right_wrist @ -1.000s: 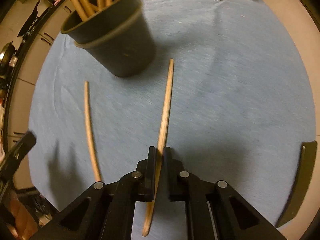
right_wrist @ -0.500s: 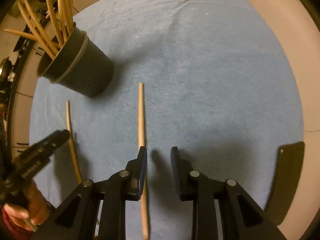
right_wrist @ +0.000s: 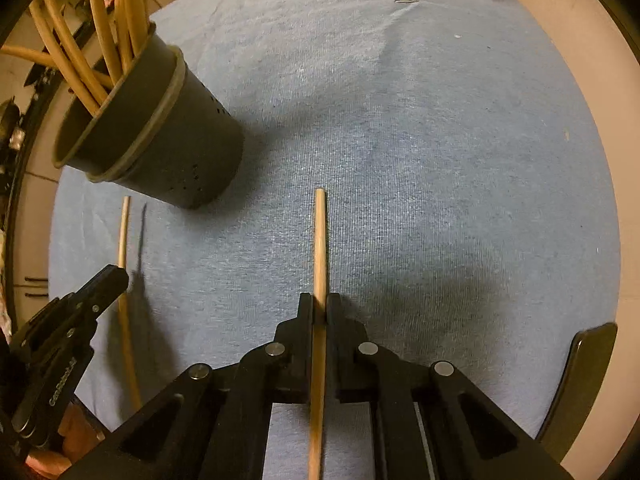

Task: Organize utensils
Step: 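Close the left tool on a chopstick while the right tool grasps the other, then lift both chopsticks upright and carry them above the grey cup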

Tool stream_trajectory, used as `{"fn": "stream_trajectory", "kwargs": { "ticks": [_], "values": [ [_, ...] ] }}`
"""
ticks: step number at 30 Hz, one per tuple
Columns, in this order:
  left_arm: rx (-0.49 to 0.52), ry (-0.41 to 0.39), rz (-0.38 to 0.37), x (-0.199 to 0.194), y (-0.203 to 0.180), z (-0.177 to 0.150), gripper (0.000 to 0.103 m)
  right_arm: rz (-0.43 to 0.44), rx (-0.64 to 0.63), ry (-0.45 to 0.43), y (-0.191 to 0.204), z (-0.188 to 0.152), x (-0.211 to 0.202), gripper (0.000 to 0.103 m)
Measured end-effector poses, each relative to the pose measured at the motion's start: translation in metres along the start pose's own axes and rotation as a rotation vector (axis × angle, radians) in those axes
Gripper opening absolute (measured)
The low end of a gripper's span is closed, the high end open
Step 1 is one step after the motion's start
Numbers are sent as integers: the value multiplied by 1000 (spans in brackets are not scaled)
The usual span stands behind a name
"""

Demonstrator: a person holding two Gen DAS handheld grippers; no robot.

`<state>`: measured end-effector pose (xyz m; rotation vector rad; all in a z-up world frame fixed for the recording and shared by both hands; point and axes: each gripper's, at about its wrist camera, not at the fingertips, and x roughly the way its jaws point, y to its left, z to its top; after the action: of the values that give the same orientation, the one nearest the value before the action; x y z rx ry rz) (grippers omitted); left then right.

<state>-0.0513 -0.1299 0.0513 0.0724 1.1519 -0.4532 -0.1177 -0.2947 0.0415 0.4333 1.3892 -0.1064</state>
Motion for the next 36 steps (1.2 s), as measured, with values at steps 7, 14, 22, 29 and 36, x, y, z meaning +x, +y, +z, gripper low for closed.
{"fn": "stream_trajectory", "kwargs": {
  "ticks": [7, 14, 22, 29, 36],
  "values": [
    [-13, -147, -26, -48, 6, 6, 6, 44, 4, -189, 12, -24, -52, 7],
    [18, -241, -48, -80, 4, 18, 6, 34, -17, -401, 29, -43, -109, 7],
    [60, -288, -67, -99, 12, 17, 6, 22, -10, -496, 37, -61, -136, 7],
    [75, -307, -77, -110, 17, 11, 6, 13, 11, -541, 40, -63, -139, 6],
    [72, -326, -83, -119, 22, 12, 6, 11, 20, -574, 43, -62, -148, 6]
  ]
}}
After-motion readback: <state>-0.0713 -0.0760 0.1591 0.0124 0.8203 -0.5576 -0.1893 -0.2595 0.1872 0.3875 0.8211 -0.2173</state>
